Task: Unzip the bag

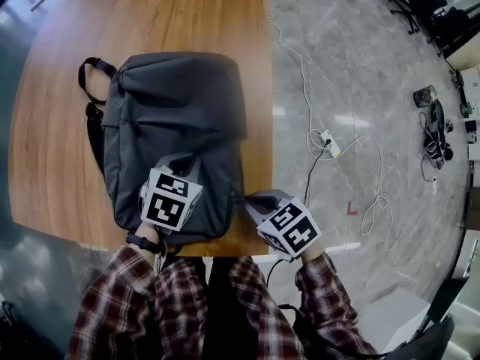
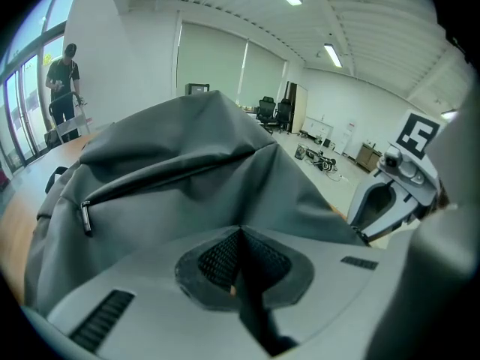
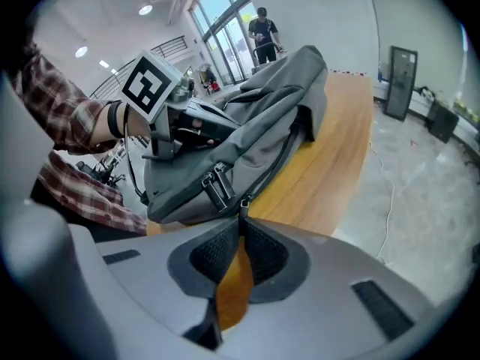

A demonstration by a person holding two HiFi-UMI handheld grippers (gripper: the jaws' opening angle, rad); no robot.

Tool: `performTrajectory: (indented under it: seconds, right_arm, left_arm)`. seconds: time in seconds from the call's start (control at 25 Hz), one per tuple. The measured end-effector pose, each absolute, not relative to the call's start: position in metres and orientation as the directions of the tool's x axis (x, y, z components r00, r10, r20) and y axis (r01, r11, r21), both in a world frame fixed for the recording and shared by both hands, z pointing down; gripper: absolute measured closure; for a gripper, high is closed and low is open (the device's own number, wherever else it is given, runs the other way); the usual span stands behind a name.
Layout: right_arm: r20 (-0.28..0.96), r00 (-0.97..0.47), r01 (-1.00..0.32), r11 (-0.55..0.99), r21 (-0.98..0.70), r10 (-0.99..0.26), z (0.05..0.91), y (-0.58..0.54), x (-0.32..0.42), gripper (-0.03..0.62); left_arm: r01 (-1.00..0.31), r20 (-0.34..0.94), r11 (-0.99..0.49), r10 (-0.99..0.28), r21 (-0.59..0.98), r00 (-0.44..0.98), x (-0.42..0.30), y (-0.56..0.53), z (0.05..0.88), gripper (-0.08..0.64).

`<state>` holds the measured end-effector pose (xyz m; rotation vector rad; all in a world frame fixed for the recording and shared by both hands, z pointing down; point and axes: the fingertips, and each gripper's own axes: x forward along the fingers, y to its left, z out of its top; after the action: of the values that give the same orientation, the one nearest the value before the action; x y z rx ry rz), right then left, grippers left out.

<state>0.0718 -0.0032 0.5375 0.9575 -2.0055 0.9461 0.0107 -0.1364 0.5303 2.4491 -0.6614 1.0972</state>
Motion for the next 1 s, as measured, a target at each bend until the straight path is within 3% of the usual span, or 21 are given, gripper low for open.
performTrajectory:
  seconds: [0.52, 1.0]
  right_arm:
    - [0.814, -0.489, -0.833, 0.445, -0.330, -0.313, 0.533, 0.064, -0.004, 0.566]
    - [0.834, -0.253, -0.932, 0.356, -0.074, -0.490, 0.545, 0.020, 0.076, 0.580]
  left_arm:
    - [-0.699, 0.770, -0.707, -0.385, 0.109, 0.509, 0.021, -0.157, 0.529, 0.551]
    - [-0.652, 0.759, -0.736, -0.318, 0.180, 0.568, 0.014, -0.168, 0.538, 0.551]
